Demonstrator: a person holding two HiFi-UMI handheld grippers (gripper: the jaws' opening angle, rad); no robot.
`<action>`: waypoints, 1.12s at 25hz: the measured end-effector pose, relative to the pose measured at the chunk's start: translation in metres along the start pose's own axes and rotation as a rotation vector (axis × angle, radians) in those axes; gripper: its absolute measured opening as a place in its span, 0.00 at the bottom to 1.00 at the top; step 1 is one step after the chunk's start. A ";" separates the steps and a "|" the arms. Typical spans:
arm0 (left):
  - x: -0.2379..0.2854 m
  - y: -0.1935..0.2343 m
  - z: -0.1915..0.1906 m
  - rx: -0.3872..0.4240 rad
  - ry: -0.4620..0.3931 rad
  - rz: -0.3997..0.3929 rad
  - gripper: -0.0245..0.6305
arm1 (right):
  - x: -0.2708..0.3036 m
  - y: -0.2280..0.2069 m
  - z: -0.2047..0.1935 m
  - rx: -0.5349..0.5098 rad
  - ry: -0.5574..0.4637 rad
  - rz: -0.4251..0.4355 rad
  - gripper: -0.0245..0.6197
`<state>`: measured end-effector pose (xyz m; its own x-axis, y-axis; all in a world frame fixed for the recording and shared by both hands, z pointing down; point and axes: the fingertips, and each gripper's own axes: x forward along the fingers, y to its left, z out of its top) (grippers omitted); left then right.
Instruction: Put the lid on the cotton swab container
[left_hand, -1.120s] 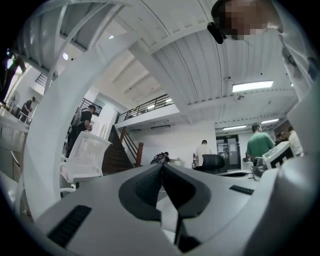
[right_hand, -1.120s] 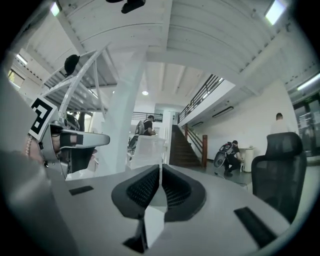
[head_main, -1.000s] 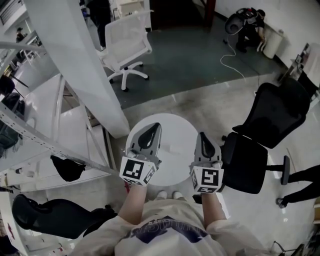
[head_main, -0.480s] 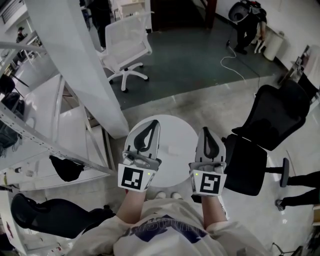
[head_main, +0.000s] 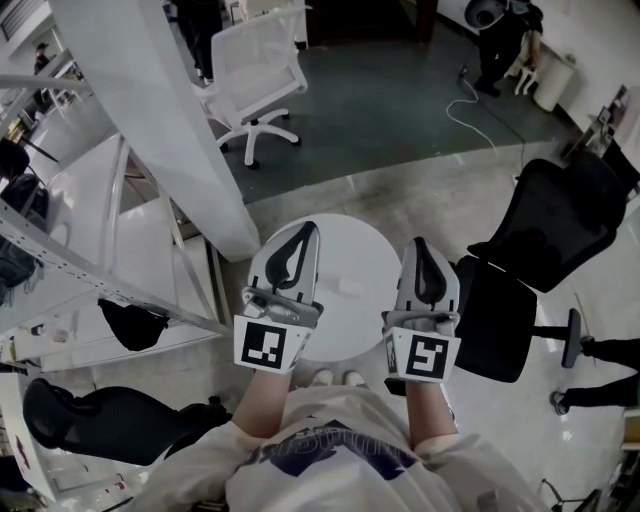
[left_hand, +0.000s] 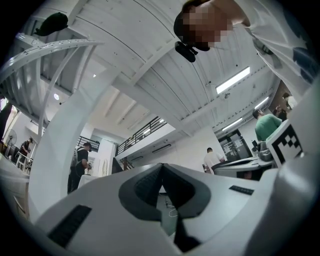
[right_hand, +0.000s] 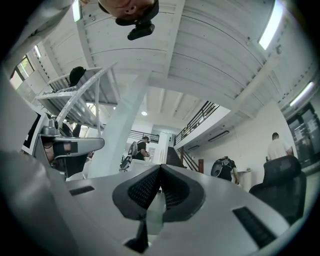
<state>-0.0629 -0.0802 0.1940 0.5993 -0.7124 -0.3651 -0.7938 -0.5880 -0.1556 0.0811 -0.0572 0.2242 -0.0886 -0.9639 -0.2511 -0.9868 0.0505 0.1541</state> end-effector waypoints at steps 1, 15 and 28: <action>0.000 0.000 -0.001 0.002 0.002 0.001 0.04 | 0.000 0.000 0.000 0.002 0.001 0.000 0.05; -0.007 0.001 -0.009 0.015 0.033 0.014 0.04 | -0.002 0.006 0.001 -0.062 0.019 -0.007 0.05; -0.009 0.000 -0.010 0.021 0.040 0.015 0.04 | -0.005 0.003 0.000 -0.066 0.026 -0.019 0.05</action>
<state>-0.0670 -0.0777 0.2066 0.5909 -0.7360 -0.3304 -0.8043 -0.5693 -0.1703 0.0788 -0.0520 0.2261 -0.0657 -0.9710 -0.2299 -0.9771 0.0159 0.2122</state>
